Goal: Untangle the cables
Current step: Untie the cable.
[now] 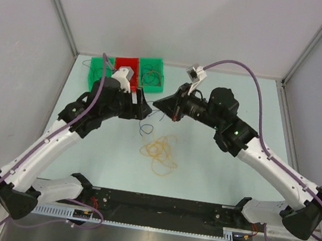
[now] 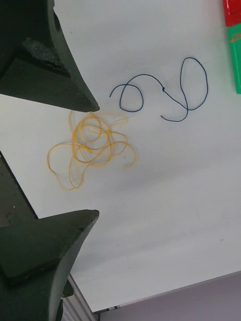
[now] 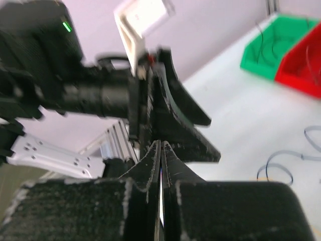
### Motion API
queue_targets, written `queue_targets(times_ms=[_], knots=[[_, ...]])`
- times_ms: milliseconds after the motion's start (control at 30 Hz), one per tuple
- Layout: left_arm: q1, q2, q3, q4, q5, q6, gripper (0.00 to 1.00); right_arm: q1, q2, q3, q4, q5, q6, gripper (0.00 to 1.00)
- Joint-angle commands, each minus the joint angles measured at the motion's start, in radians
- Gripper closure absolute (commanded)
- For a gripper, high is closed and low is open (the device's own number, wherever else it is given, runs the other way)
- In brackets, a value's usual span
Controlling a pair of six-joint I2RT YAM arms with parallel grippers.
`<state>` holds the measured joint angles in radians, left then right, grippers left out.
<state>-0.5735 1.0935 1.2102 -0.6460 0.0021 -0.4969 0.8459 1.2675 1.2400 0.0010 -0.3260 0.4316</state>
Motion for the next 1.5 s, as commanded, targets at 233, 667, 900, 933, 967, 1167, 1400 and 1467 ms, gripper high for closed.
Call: queue_targets(times_ms=[233,667,900,933,967,1167,1400,1467], knots=[[0.024,-0.083,-0.026,-0.024,-0.062,0.02,0.14,-0.007,0.036,0.357,-0.153,0.019,-0.074,1.0],[0.026,-0.074,-0.282,0.026,-0.022,-0.124,0.18,-0.013,-0.019,0.049,-0.424,0.458,0.012,0.68],[0.021,-0.018,-0.434,0.23,0.133,-0.325,0.15,-0.041,-0.025,-0.131,-0.411,0.51,0.102,0.64],[0.02,-0.017,-0.451,0.258,0.145,-0.389,0.15,-0.045,-0.026,-0.175,-0.394,0.513,0.108,0.64],[0.017,-0.018,-0.469,0.29,0.16,-0.42,0.15,-0.048,-0.031,-0.197,-0.383,0.512,0.12,0.63],[0.011,-0.089,-0.616,0.483,0.13,-0.656,0.15,-0.079,-0.036,-0.361,-0.288,0.499,0.139,0.64],[-0.012,-0.058,-0.614,0.529,0.121,-0.778,0.16,-0.128,-0.005,-0.476,-0.167,0.476,0.133,0.63],[-0.026,-0.035,-0.609,0.537,0.108,-0.802,0.17,-0.137,0.004,-0.493,-0.144,0.479,0.128,0.64]])
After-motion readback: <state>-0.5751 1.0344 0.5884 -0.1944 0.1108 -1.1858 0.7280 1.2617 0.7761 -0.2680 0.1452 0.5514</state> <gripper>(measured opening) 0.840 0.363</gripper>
